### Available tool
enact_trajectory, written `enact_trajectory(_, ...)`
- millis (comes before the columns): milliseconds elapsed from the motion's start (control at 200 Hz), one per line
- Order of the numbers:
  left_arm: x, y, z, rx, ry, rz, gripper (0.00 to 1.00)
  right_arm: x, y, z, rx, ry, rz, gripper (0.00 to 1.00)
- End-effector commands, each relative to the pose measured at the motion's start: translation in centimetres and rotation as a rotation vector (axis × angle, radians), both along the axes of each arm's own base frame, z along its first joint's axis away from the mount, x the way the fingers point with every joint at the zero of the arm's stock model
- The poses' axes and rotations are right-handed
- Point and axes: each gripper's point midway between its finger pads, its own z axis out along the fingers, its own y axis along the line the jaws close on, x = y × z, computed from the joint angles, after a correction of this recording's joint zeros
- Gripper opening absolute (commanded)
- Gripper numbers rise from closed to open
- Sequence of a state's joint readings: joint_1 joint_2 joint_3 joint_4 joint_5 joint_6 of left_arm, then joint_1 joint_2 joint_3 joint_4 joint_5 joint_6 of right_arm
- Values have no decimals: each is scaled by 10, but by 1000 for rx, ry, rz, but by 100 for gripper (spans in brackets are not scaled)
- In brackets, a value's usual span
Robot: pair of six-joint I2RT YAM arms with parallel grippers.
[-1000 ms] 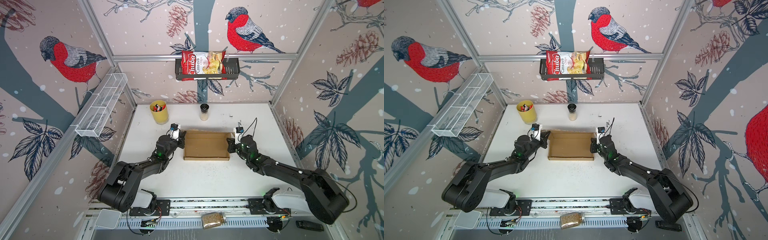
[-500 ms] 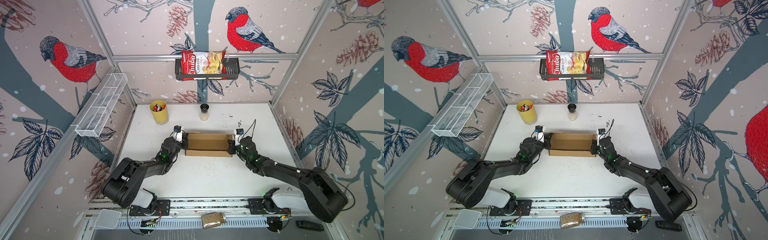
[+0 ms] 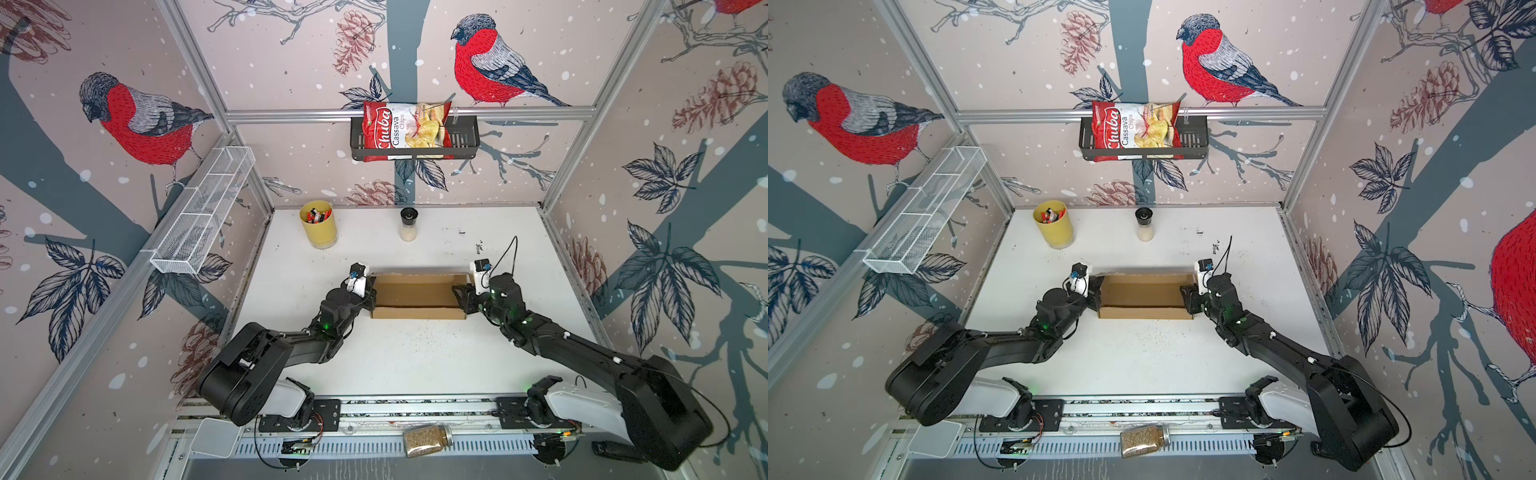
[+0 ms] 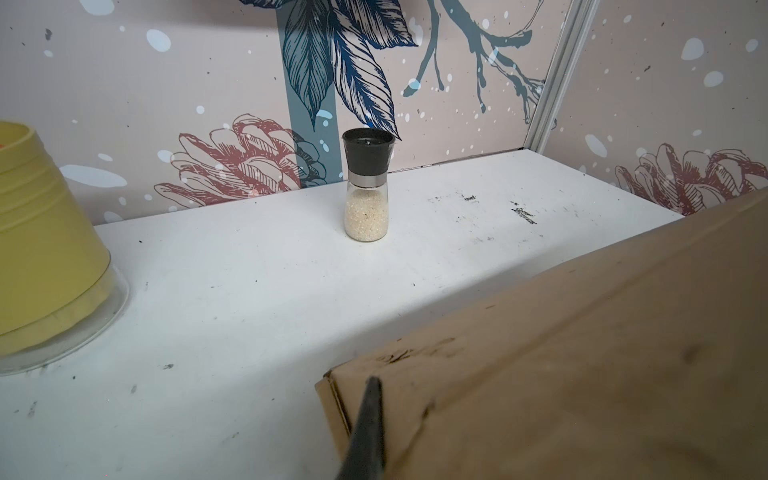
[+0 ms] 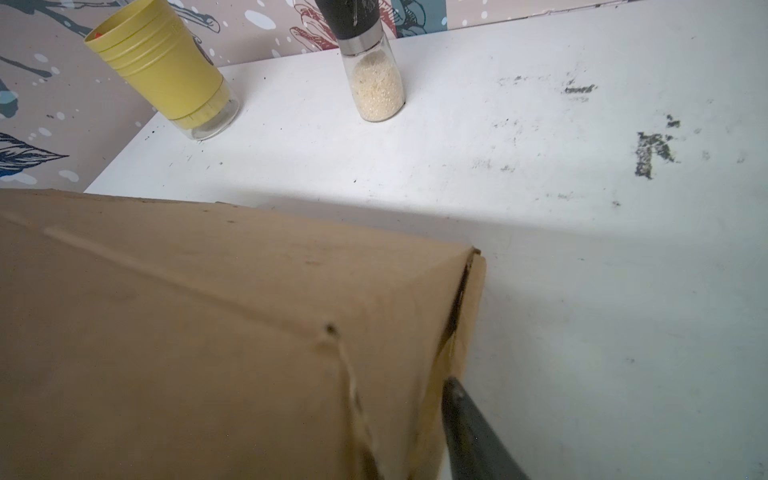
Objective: Fold the paper box
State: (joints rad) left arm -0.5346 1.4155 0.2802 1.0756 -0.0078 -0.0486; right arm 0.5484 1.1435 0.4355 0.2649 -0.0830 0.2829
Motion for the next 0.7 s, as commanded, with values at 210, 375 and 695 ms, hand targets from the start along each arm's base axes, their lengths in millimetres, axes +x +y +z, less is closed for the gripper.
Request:
enact_trajectory(210, -5, 15, -10, 86, -71, 104, 4, -27, 8, -13, 42, 177, 83, 66)
enact_trajectory(375, -1, 25, -3, 68, -119, 189, 4, -43, 8, -11, 97, 252, 85, 69)
enact_trajectory(695, 4, 31, -2, 70, -176, 254, 5, -69, 10, 8, 241, 320, 87, 72)
